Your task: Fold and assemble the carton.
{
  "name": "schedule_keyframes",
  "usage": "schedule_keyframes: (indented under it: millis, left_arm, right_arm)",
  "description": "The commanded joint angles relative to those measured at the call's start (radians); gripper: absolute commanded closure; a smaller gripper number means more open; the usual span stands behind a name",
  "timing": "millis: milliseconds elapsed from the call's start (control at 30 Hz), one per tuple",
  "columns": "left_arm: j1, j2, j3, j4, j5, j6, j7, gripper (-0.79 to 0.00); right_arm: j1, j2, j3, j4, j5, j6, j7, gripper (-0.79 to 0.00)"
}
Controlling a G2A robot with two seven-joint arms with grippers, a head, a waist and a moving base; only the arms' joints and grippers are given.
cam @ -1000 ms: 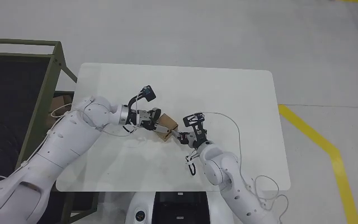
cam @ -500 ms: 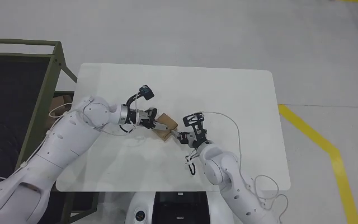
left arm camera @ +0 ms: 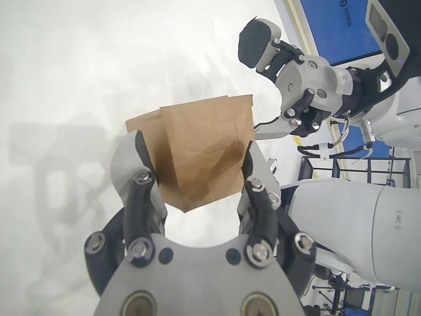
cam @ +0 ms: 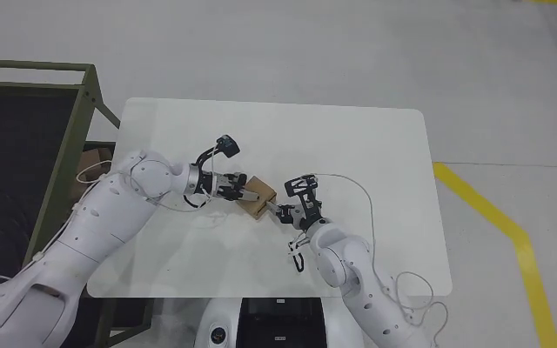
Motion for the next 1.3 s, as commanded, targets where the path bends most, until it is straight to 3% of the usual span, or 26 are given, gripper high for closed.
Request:
schedule_keyframes:
  millis: [0,1267]
  left_arm:
    - [0.0,-0.002,0.0,0.001,0.0,0.001,-0.002,-0.539]
    - [-0.003,-0.026,-0.009,0.011,0.019,0.011,-0.027,-0.539]
  right_arm:
    - [0.0,0.0,0.0,0.0,0.0,0.0,0.0,-0.785]
    - [0.003,-0.003,0.009,0.013,0.008,-0.004,0.003,-0.785]
